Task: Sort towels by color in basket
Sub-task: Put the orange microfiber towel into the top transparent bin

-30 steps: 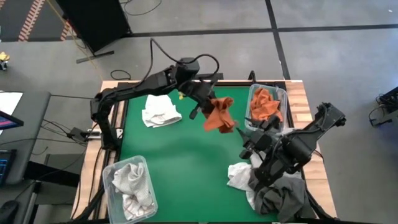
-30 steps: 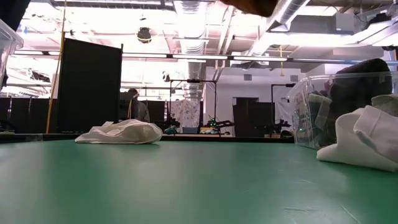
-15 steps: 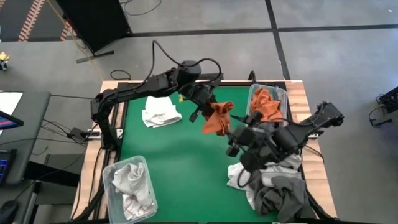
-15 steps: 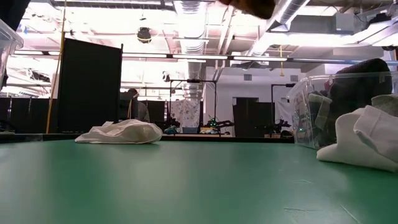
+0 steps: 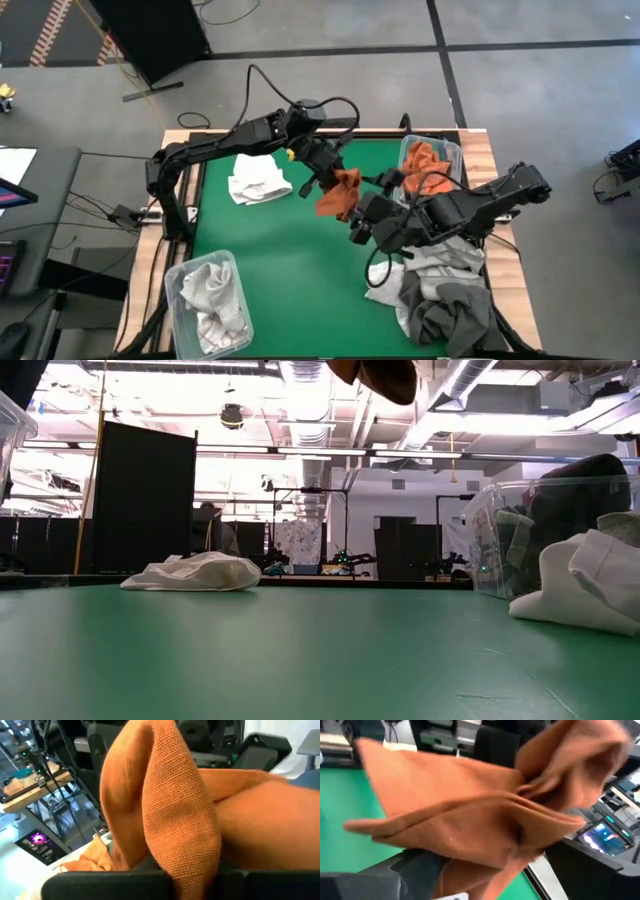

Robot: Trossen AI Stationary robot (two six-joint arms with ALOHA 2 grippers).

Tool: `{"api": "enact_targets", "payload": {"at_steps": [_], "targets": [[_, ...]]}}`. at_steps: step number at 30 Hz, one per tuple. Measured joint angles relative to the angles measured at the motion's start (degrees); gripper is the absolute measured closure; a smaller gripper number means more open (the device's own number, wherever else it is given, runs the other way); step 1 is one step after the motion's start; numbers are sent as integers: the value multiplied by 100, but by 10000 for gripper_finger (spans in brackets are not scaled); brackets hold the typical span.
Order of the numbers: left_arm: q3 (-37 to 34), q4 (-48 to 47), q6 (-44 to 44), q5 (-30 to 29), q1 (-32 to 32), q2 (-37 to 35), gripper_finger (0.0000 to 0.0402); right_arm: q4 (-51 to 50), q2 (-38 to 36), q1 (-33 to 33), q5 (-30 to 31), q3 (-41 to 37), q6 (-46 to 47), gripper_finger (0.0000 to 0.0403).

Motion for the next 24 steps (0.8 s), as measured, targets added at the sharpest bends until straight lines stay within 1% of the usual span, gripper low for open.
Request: {"api": "enact_targets", "payload": {"at_steps": [4,8,11,17,19,24], "targets": [[0,-97,0,29,0,0,389,73,96,-111,-51,0,-85,55],[0,-210,-12,169,0,0,382,64,156,-195,-91,-2,-86,112],[0,-275,-141,168,0,0,367,110,200,-241,-88,1,-133,168],[2,-513,-197,168,1,-12,320,49,200,-228,-74,-7,-216,308],[5,-563,-197,105,23,-14,303,-6,196,-187,-72,-7,-233,347],[9,-897,-190,-12,172,-83,265,-234,202,-121,-79,-7,38,351]]}}
